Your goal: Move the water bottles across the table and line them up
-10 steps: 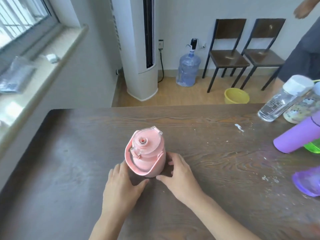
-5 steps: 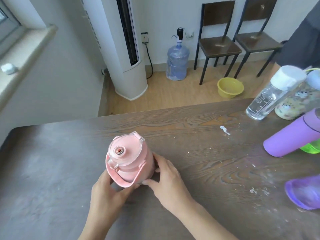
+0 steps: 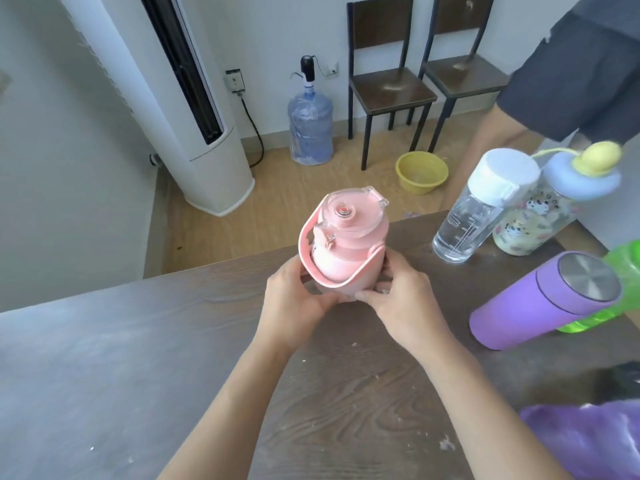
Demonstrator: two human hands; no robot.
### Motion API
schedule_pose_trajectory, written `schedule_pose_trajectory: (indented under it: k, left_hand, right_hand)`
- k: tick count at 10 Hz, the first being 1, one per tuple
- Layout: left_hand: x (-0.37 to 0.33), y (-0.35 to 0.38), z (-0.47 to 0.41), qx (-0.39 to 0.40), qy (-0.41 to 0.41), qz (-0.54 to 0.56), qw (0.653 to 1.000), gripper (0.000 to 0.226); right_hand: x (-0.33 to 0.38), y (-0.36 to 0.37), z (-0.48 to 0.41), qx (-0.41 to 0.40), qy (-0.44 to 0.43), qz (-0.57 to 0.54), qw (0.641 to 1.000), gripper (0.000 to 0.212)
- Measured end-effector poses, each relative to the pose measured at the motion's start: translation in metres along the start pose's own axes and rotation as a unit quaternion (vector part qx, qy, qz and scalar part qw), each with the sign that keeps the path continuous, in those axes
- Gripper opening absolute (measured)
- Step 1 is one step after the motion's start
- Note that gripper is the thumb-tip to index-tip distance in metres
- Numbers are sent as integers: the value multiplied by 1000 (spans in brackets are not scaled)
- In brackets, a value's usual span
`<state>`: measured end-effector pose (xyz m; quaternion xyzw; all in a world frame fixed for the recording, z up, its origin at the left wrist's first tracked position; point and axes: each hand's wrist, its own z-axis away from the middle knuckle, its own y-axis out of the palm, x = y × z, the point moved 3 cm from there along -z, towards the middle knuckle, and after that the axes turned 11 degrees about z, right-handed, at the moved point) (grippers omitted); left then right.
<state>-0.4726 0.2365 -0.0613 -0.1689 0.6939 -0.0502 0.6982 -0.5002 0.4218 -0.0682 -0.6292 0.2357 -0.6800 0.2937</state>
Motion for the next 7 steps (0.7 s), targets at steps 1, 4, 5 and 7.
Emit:
schedule_pose_trajectory:
  k: [1,4,5,7]
  left_hand:
    - [-2,23,-19,17,7,1,1000,54]
    - [13,41,-37,19,-3,-6,1000,54]
    - [13,40,-36,17,-5,-6,1000,56]
    - [14,39,-31,24,-15,-1,1000,61]
  right_hand:
    - [-17,-9,-17,-15,20,-5,1000,68]
    - [-34,-10,-33,-3,33,-2,999,66]
    - [-32,-11,-30,4,34,-13,999,69]
    - [-31,-11,-20,-2,51,-81,995,82]
